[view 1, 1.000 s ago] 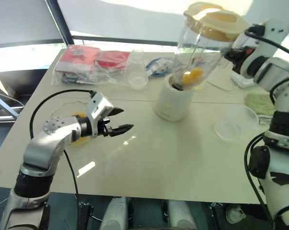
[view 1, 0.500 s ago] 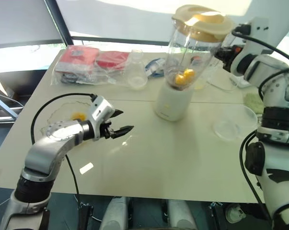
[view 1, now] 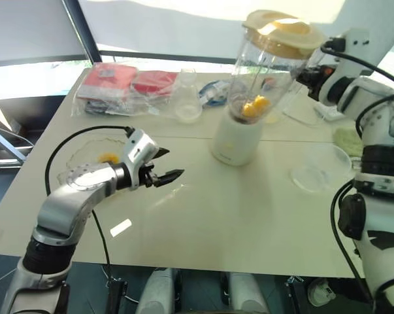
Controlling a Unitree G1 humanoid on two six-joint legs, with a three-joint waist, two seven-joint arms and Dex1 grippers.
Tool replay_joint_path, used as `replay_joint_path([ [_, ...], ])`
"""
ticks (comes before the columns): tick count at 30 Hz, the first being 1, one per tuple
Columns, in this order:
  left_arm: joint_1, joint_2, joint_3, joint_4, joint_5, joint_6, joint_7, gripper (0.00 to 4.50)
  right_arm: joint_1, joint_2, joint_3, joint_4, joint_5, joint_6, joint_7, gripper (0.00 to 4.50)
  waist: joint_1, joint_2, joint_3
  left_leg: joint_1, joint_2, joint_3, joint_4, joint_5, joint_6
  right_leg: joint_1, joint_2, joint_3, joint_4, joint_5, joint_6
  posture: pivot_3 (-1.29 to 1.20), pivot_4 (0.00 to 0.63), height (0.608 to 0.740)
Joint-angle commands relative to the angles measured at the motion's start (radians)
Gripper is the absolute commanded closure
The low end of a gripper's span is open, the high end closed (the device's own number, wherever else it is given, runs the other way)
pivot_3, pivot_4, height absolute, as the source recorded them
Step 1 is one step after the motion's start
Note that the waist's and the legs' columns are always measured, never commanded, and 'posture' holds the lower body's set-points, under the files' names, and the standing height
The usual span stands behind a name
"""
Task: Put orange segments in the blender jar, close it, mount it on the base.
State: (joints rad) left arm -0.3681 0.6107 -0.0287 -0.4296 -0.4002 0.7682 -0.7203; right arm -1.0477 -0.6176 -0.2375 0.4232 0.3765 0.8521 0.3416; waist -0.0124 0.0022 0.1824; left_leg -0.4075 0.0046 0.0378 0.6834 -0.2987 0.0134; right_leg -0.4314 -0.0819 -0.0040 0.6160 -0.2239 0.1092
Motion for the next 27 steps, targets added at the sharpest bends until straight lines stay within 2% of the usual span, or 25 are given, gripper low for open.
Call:
replay_joint_path([
  [1, -0.021, 0.0, -0.009, -0.006, 0.006, -0.022, 0.006, 0.79, -0.05, -0.005, 0.004, 0.107, -0.048, -0.092, -0.004, 3.65, -0.001, 0.0, 0.0, 0.0, 0.0, 0.0, 0.0, 0.0, 0.0, 0.0, 0.0, 0.0, 0.0, 0.0, 0.0, 0.0, 0.15, 0.74],
  [6, -0.014, 0.002, -0.006, -0.013, 0.004, -0.022, 0.019, 0.79, -0.105, -0.011, 0.035, 0.208, -0.082, -0.158, 0.033, 3.65, 0.0, 0.0, 0.0, 0.001, 0.0, 0.0, 0.0, 0.001, -0.001, 0.0, 0.0, 0.0, 0.001, 0.0, 0.0, 0.0, 0.15, 0.74],
  [12, -0.003, 0.002, -0.009, -0.016, 0.006, -0.027, 0.035, 0.79, -0.059, -0.005, 0.096, 0.127, -0.103, -0.125, 0.094, 3.65, -0.002, 0.0, 0.0, 0.001, 0.0, 0.0, 0.0, 0.001, -0.001, 0.0, 0.0, 0.0, 0.001, 0.0, 0.0, 0.0, 0.15, 0.74],
  [18, 0.007, 0.001, -0.015, -0.021, 0.006, -0.029, 0.042, 0.79, 0.056, 0.053, 0.063, -0.069, -0.072, 0.006, 0.03, 3.65, -0.001, 0.0, -0.001, 0.002, 0.0, 0.0, 0.001, 0.001, -0.002, 0.001, 0.0, 0.0, 0.002, 0.001, -0.001, 0.0, 0.15, 0.74],
  [27, -0.009, -0.006, -0.026, -0.001, 0.011, -0.037, 0.044, 0.79, 0.093, 0.117, 0.015, -0.191, -0.073, 0.103, -0.088, 3.65, -0.002, -0.001, -0.002, 0.004, 0.001, -0.001, 0.001, 0.001, -0.002, 0.001, 0.001, 0.0, 0.005, 0.001, -0.001, 0.0, 0.15, 0.74],
])
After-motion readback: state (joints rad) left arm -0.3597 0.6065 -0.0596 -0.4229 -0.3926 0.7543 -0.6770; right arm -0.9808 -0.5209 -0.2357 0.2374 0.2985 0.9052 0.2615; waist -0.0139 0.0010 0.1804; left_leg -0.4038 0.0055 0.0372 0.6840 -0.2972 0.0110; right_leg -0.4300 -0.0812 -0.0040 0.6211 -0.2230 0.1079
